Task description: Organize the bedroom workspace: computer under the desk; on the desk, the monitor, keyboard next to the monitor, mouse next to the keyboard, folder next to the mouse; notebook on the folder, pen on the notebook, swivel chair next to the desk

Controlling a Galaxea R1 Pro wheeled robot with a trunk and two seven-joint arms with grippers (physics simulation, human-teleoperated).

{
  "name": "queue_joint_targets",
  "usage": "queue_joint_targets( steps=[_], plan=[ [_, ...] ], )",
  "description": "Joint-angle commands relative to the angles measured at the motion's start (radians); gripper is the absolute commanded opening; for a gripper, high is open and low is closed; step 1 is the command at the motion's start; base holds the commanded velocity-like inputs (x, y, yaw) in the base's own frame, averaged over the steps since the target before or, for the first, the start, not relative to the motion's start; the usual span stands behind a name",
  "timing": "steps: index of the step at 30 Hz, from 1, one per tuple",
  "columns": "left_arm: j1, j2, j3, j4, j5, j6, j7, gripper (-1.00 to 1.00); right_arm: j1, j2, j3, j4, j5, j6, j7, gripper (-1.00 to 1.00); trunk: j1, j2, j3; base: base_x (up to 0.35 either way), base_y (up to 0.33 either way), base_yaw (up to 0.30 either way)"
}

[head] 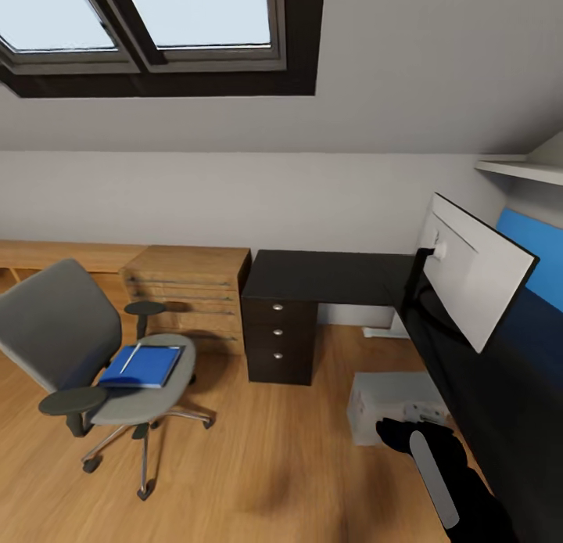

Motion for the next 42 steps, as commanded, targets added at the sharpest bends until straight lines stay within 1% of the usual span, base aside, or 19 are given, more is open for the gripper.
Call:
queue_joint_targets(
  steps=[1, 10, 15, 20, 33, 42],
  plan=[
    [-0.001, 0.0, -0.002, 0.0, 0.002, -0.003, 0.003, 1.0, -0.001, 0.0, 0.0, -0.001, -0.01, 0.003, -0.009, -1.0, 0.001, -0.001, -0.001, 0.333, 0.006, -0.002],
    [-0.001, 0.0, -0.002, 0.001, 0.002, -0.007, 0.003, 1.0, -0.001, 0.0, 0.0, -0.001, -0.01, 0.003, -0.008, -1.0, 0.001, -0.001, -0.001, 0.334, 0.001, 0.0],
    [-0.001, 0.0, -0.002, 0.003, 0.002, -0.053, 0.003, 1.0, -0.001, 0.0, 0.0, -0.001, -0.011, -0.004, -0.008, -1.0, 0.001, -0.001, -0.001, 0.334, 0.0, 0.0],
    [-0.001, 0.0, -0.002, 0.004, 0.002, -0.067, 0.003, 1.0, -0.001, 0.0, -0.001, -0.001, -0.011, -0.015, -0.009, -1.0, 0.001, -0.001, -0.001, 0.334, 0.0, 0.0],
    [-0.001, 0.0, -0.002, 0.006, 0.002, -0.071, 0.003, 1.0, -0.001, 0.0, 0.0, -0.001, -0.011, -0.017, -0.009, -1.0, 0.001, -0.001, -0.001, 0.335, 0.0, -0.005],
    [-0.001, 0.001, -0.002, 0.006, 0.002, -0.072, 0.003, 1.0, -0.001, 0.0, 0.0, -0.001, -0.011, -0.017, -0.009, -1.0, 0.001, -0.001, -0.001, 0.335, 0.0, -0.159]
  ],
)
